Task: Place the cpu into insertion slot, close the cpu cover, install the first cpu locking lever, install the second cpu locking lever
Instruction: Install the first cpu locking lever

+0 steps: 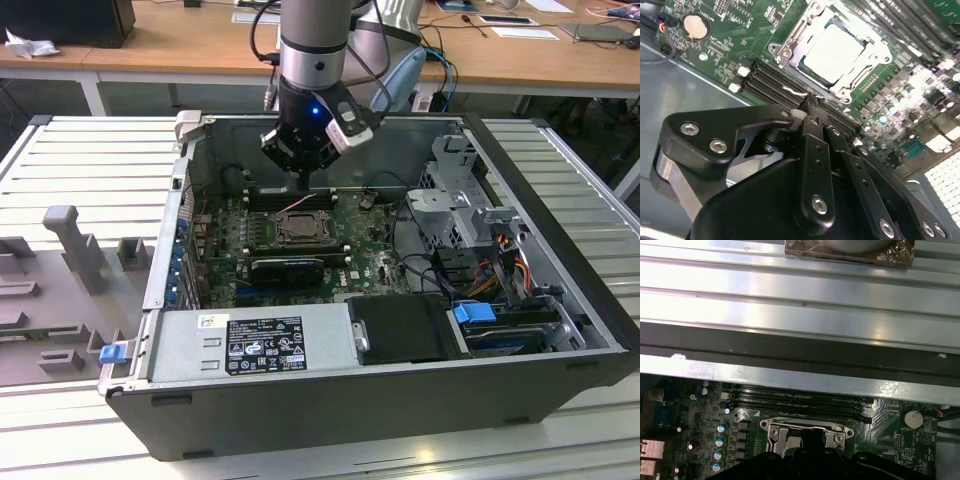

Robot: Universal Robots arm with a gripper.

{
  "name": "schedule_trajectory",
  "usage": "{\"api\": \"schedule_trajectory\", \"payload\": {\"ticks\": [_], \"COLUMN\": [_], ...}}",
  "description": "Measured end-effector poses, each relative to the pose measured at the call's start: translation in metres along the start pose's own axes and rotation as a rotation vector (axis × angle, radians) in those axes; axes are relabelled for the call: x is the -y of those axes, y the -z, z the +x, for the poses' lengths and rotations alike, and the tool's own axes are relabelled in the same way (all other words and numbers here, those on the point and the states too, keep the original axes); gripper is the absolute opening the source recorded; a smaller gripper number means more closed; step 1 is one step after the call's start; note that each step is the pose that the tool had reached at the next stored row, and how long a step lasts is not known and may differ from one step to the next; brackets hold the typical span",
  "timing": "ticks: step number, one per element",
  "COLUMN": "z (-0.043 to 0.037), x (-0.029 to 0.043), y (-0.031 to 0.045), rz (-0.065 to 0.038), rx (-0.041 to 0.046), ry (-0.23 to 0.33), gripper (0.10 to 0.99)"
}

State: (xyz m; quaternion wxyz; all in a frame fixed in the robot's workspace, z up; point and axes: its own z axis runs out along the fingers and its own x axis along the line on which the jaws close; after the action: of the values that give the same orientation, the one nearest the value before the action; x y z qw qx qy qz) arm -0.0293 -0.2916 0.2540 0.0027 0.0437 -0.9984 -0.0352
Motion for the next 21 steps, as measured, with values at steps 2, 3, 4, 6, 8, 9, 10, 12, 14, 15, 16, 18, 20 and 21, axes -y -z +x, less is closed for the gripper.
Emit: {"api": "schedule_trajectory", "payload": {"ticks": [2, 3, 4, 6, 8, 9, 10, 12, 14, 15, 16, 18, 20, 21], "z": [-0.0007, -0.0012, -0.0005, 0.0045, 0.0068, 0.0068, 0.0068, 0.0071, 0.0088, 0.0093, 0.0096, 0.0098, 0.0089, 0.0060], "x": [0.0005, 0.0008, 0.0009, 0.0007, 0.0009, 0.0010, 0.0010, 0.0012, 0.0013, 0.0013, 0.0013, 0.0013, 0.0013, 0.0012], "y": [-0.0024, -0.0054, -0.0065, -0.0115, -0.0165, -0.0182, -0.0190, -0.0223, -0.0244, -0.0251, -0.0256, -0.0268, -0.0277, -0.0282], "rz": [-0.005, -0.005, -0.014, -0.020, -0.020, -0.020, -0.020, -0.022, -0.029, -0.034, -0.038, -0.052, -0.055, -0.055], "rx": [0.0014, 0.0015, 0.0026, 0.0034, 0.0050, 0.0118, 0.0141, 0.0159, 0.0166, 0.0170, 0.0173, 0.0185, 0.0188, 0.0192], "ry": [-0.010, -0.015, -0.016, -0.016, -0.016, -0.015, -0.015, -0.015, -0.015, -0.015, -0.014, -0.015, -0.015, -0.015], "gripper": [0.106, 0.106, 0.106, 0.106, 0.106, 0.106, 0.106, 0.106, 0.106, 0.106, 0.106, 0.106, 0.106, 0.106]}}
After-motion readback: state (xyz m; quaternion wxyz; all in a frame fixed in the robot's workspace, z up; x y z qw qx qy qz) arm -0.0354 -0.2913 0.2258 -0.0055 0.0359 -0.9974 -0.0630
